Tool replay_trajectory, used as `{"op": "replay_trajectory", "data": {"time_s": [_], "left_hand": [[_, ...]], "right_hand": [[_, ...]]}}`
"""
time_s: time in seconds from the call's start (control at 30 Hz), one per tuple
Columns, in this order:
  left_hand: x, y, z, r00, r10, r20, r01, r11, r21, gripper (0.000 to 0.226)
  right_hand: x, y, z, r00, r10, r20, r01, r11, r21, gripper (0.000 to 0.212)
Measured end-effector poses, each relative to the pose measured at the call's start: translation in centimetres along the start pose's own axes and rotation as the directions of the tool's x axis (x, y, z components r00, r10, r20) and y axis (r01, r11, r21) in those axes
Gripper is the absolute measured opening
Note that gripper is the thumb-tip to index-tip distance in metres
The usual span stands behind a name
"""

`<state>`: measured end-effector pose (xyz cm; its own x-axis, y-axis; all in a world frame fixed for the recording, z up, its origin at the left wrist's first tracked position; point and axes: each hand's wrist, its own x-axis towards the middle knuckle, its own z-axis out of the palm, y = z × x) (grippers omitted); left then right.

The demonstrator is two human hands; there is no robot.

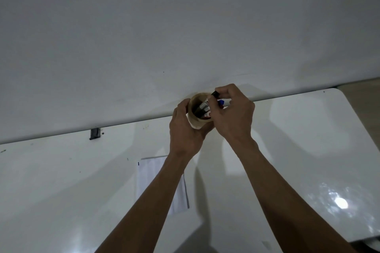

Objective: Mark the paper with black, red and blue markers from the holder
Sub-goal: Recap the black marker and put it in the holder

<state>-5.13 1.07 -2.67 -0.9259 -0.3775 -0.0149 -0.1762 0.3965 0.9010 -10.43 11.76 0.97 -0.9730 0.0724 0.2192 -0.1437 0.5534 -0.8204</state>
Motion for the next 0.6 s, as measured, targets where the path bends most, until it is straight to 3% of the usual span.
{"op": "replay_trajectory", "data": {"time_s": [0.4, 0.6], "left_hand": [[0.02, -0.14, 0.05, 1.0, 0.009, -0.01, -0.009, 1.0, -0.004, 0.071], [-0.03, -0.1, 0.03, 0.999, 0.031, -0.007, -0.032, 0.999, -0.008, 0.072]], "right_hand": [[0.26, 0.2, 0.06, 0.998, -0.032, 0.056, 0.038, 0.993, -0.112, 0.015], [0.28, 0.22, -0.45, 0.997, 0.008, 0.083, -0.004, 0.999, -0.042, 0.023]]}}
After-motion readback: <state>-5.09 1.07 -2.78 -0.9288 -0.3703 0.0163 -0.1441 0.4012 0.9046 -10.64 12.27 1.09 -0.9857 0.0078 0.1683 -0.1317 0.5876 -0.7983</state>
